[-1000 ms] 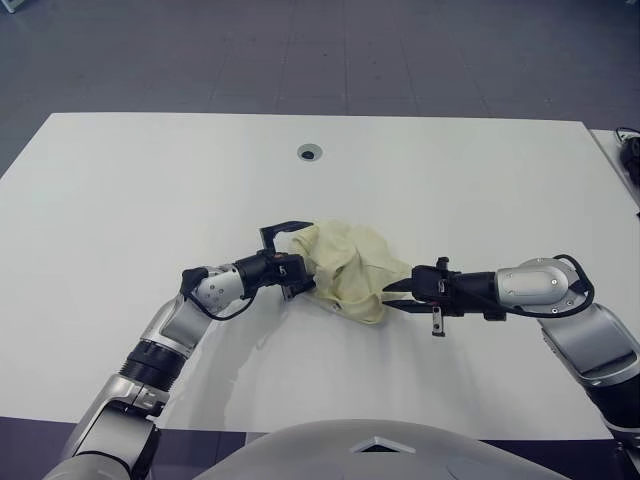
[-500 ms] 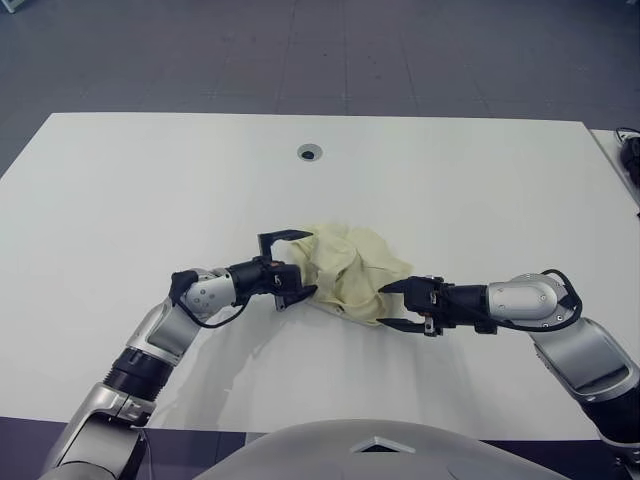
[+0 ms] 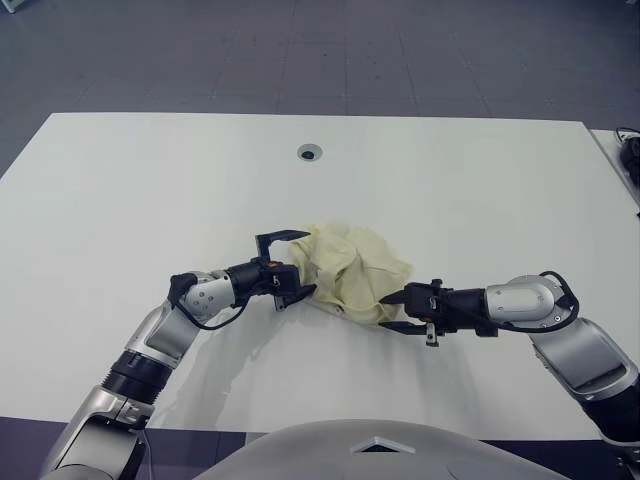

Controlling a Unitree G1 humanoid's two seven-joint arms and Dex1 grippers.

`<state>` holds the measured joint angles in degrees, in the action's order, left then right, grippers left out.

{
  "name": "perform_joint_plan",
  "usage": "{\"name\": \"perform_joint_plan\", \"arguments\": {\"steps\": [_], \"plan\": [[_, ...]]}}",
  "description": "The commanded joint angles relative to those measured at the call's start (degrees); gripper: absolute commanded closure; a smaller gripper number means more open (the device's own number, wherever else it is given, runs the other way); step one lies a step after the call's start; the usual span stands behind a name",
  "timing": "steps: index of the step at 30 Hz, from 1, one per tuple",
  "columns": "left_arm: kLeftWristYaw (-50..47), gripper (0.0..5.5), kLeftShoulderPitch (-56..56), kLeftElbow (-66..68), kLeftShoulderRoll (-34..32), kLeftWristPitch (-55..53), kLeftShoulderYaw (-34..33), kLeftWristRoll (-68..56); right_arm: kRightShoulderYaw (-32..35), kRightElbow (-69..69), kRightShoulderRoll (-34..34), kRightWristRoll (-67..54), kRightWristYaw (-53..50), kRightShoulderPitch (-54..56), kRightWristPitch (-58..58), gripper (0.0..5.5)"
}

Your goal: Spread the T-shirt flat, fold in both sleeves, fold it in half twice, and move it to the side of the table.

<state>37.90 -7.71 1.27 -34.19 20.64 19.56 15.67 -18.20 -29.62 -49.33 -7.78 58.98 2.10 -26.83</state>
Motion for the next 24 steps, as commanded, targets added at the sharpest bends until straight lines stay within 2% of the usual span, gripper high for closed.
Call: {"name": "perform_joint_plan", "arguments": {"steps": [1, 7, 13, 17, 20, 24], "plan": [[-0.1, 0.10, 0.6, 0.7, -0.2, -0.4, 0.2, 1.0, 1.2, -0.7, -2.2, 0.1, 1.0, -0.2, 0.3, 4.47], [-0.7, 0.10, 1.1, 0.5, -0.1, -0.7, 0.2, 1.1, 1.4, -1.3, -3.4, 0.0, 1.7, -1.0, 1.2, 5.47], [-1.1, 0.10, 1.6, -0.9, 0.0, -0.8, -0.8, -0.5, 5.0, -2.3, -1.6, -2.1, -1.0, -0.9, 0.8, 5.49], [0.0, 0.10, 5.1, -5.5, -3.2, -0.7, -3.7, -2.8, 9.9, 0.2, 1.8, -1.4, -7.1, 2.8, 2.4, 5.49], [2.4, 0.10, 8.4, -10.3, -4.5, -3.2, -5.1, -6.6, 12.9, 2.0, 4.5, 0.6, -12.8, 4.9, 4.9, 5.49], [4.2, 0.10, 10.2, -17.9, -2.8, -11.0, -5.6, -13.4, 15.1, 4.5, 8.4, 4.9, -20.9, 8.6, 9.9, 5.49]]}}
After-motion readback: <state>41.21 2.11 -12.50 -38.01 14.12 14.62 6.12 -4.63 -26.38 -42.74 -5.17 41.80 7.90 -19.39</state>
